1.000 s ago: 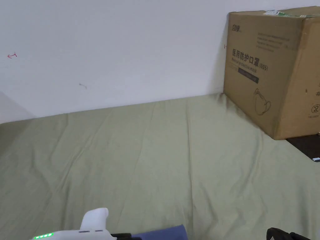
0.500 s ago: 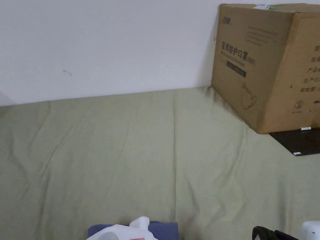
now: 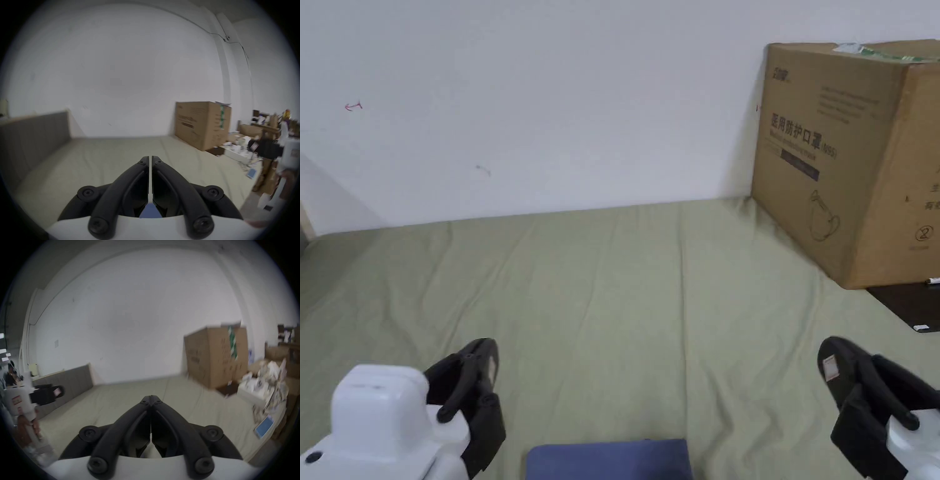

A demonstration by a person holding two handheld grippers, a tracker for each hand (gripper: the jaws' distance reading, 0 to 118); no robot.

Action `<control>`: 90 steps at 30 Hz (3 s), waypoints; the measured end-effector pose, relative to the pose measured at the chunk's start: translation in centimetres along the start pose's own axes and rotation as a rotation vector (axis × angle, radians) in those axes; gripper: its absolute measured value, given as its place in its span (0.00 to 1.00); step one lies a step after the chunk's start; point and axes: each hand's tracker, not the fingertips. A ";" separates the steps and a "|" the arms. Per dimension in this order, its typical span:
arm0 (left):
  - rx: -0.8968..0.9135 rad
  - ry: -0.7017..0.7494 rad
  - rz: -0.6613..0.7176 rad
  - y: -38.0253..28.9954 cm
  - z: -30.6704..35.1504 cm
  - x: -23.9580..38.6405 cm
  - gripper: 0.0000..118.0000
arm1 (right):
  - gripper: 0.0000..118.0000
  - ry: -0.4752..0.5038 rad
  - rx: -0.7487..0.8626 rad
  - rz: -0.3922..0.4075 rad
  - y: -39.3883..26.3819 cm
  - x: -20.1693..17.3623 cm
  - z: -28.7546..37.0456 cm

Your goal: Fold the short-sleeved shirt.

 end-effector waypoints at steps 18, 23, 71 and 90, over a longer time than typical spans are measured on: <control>-0.047 0.166 0.061 -4.8 4.5 -2.5 0.02 | 0.00 0.389 -0.903 0.004 -5.8 -0.6 -9.5; -0.199 0.122 0.095 -6.7 2.8 -3.8 0.02 | 0.00 0.450 -1.179 -0.106 -14.8 -0.5 -16.9; -1.091 0.011 0.230 -9.4 -13.4 -29.2 0.17 | 0.00 0.425 -0.958 0.021 -7.6 -2.5 -8.6; -0.881 0.147 0.184 -7.1 -8.7 -36.9 0.94 | 0.00 0.338 -0.948 0.065 -6.0 -5.2 -9.0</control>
